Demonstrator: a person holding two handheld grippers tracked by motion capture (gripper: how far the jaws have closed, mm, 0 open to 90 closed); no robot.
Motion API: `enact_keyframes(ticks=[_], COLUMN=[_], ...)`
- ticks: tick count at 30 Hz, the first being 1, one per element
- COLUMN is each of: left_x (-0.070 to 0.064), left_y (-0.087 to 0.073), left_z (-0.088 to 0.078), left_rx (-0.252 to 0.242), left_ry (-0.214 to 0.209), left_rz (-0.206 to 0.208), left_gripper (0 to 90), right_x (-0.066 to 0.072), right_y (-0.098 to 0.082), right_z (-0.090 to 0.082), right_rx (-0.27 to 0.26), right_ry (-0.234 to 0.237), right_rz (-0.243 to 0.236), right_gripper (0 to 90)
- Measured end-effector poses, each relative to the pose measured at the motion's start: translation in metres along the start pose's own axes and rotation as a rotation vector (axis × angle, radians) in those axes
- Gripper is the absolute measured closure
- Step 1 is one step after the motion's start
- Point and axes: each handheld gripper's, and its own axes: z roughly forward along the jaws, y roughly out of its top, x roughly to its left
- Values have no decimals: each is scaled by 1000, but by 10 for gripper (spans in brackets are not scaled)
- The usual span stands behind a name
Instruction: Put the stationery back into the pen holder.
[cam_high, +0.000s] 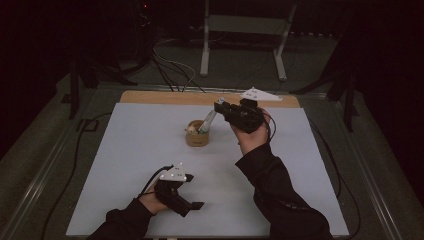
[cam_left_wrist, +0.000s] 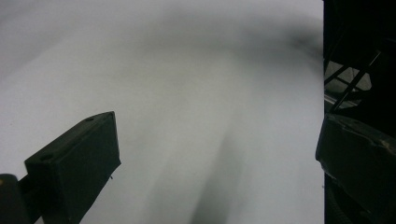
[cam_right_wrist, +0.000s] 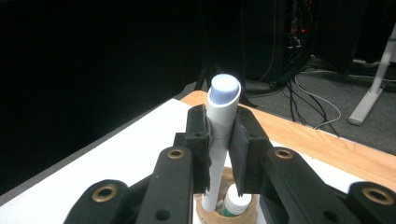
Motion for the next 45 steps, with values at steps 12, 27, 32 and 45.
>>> enact_keyframes(ticks=[12, 27, 32, 45], left_x=[1, 2, 1, 2], left_y=[0, 0, 0, 0], left_z=[0, -1, -1, -1], left_rx=[2, -2, 0, -9], left_ry=[3, -3, -1, -6], left_rz=[0, -4, -3, -12], left_gripper=[5, 5, 5, 5], right_x=[-2, -4, -4, -4], right_y=[3, -2, -4, -16], right_z=[19, 51, 60, 88], right_rx=[4, 25, 36, 88], right_ry=[-31, -52, -56, -70], right_rz=[-14, -25, -24, -25], right_gripper=[781, 781, 781, 781])
